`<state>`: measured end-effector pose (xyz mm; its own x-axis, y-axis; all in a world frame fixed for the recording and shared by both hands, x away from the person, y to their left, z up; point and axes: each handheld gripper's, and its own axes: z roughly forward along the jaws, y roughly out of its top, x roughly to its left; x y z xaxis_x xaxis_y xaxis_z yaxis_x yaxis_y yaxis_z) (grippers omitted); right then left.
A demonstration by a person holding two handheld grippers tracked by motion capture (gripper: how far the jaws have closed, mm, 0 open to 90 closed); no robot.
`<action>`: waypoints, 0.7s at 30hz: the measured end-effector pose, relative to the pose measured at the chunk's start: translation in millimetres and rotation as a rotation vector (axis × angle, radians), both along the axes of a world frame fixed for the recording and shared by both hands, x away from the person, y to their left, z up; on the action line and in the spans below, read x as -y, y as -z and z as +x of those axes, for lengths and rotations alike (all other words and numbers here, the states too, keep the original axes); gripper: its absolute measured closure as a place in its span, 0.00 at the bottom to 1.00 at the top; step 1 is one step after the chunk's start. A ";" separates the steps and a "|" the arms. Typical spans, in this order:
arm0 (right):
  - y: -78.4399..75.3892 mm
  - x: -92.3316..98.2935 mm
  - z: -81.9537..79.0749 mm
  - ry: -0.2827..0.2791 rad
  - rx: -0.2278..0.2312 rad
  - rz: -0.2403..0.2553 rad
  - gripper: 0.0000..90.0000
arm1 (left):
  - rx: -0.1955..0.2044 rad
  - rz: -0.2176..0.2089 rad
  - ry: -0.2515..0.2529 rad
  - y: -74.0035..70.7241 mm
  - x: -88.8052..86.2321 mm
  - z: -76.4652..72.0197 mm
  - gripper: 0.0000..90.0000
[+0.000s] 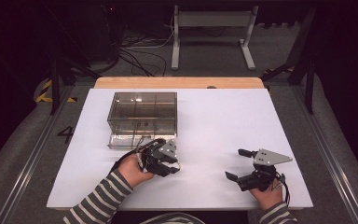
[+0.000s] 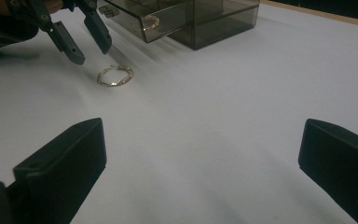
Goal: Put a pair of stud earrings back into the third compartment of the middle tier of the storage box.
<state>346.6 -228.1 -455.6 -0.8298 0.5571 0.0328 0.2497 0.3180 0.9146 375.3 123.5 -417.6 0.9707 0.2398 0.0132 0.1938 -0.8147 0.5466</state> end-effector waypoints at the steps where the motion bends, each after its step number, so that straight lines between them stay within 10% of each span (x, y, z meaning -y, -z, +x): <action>1: 0.0 0.0 0.0 0.000 0.000 -0.001 0.02 | -0.005 0.005 -0.004 0.9 0.5 -0.1 0.70; 21: 0.1 -0.2 -0.5 -0.002 -0.008 -0.001 0.02 | -0.014 0.067 0.009 18.7 12.0 -2.4 0.75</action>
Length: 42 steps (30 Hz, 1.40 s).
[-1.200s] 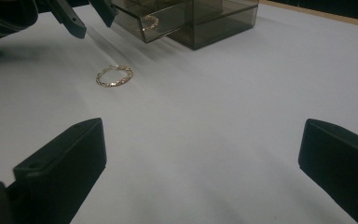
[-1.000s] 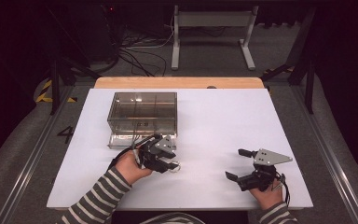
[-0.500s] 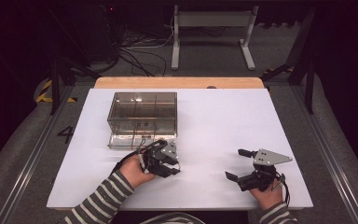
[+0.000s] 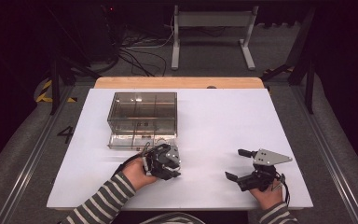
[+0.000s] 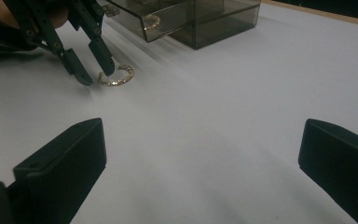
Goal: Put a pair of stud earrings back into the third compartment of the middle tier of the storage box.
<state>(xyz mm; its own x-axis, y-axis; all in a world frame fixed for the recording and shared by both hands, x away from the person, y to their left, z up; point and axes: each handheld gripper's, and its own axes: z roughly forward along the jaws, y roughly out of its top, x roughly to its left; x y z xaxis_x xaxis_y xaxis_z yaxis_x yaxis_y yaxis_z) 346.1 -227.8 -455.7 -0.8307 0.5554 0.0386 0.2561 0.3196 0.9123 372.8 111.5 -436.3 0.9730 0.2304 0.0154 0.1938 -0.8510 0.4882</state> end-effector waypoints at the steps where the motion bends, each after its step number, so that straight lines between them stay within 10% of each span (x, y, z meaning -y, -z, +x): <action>1: 0.0 0.0 0.0 0.000 0.000 0.000 0.02 | 0.003 0.002 0.000 0.4 0.4 -0.2 0.76; 14: 0.2 -0.2 0.1 -0.002 -0.002 0.001 0.02 | 0.030 0.041 0.026 1.9 5.3 -6.2 0.97; 28: 0.1 -0.1 0.2 -0.003 -0.006 0.000 0.02 | 0.041 0.047 0.021 -0.3 8.0 -5.7 0.98; 42: 0.3 -0.1 0.4 -0.004 -0.007 0.003 0.02 | 0.061 -0.031 -0.006 -21.1 -4.1 -3.4 0.98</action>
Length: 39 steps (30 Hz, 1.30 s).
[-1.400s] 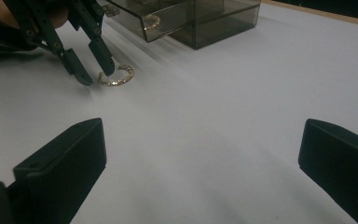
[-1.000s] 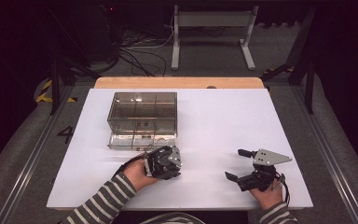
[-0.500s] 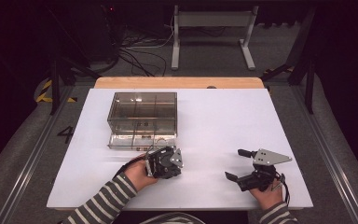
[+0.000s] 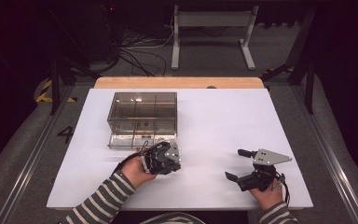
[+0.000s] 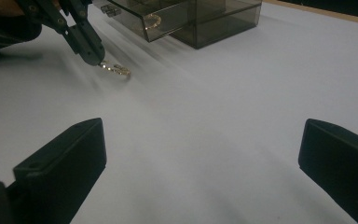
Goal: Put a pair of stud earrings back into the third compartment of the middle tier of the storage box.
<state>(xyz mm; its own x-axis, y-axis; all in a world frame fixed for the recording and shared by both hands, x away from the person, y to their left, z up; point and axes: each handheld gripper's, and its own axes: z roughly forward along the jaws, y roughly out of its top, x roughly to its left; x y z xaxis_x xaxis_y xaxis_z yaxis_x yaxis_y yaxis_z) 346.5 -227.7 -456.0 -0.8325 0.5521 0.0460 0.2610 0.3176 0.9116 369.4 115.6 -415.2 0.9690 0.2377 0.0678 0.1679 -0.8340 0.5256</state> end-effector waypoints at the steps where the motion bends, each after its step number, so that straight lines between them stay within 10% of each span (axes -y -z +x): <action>1: 0.0 0.0 0.0 0.000 0.000 0.000 0.02 | 0.000 -0.006 -0.005 -1.6 -1.2 0.0 0.98; 39: 0.1 -0.4 0.0 0.001 0.001 -0.002 0.02 | 0.050 -0.105 -0.054 -41.5 -21.2 6.4 0.98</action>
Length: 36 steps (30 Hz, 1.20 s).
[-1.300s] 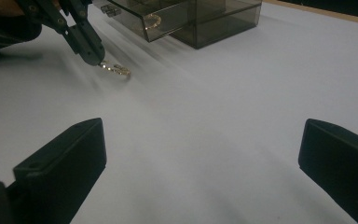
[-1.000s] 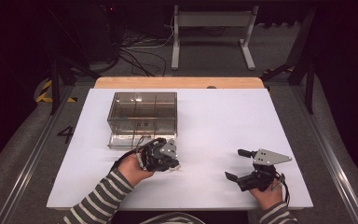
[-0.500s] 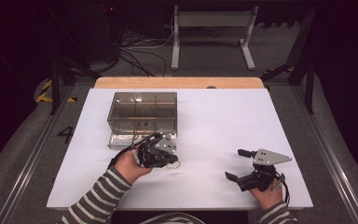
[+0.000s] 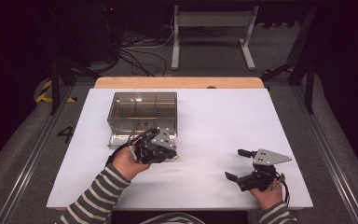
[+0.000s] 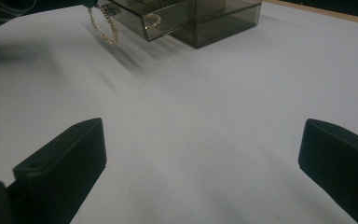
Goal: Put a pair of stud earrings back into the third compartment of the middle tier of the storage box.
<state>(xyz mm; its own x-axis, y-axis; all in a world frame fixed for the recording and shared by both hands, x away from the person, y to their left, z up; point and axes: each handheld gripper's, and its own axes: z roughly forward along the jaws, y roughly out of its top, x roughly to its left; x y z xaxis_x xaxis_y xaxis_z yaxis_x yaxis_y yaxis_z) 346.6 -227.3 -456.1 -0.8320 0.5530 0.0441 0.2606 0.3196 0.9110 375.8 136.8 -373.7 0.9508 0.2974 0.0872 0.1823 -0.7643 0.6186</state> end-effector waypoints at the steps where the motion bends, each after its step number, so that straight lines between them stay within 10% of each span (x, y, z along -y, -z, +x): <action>1: 0.0 0.0 0.0 0.000 0.000 0.000 0.02 | 0.000 -0.004 -0.002 -0.8 -0.4 0.2 0.98; 36: 0.1 0.2 0.2 0.006 0.001 -0.002 0.02 | 0.037 -0.083 -0.109 -24.0 -26.9 22.1 0.98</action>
<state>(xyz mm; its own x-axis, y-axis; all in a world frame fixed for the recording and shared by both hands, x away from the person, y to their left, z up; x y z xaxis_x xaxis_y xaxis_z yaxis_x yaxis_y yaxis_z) 346.8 -227.5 -456.2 -0.8285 0.5584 0.0425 0.2621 0.3195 0.9106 397.9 163.7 -349.6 0.9091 0.4063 0.0926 0.2370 -0.6869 0.6870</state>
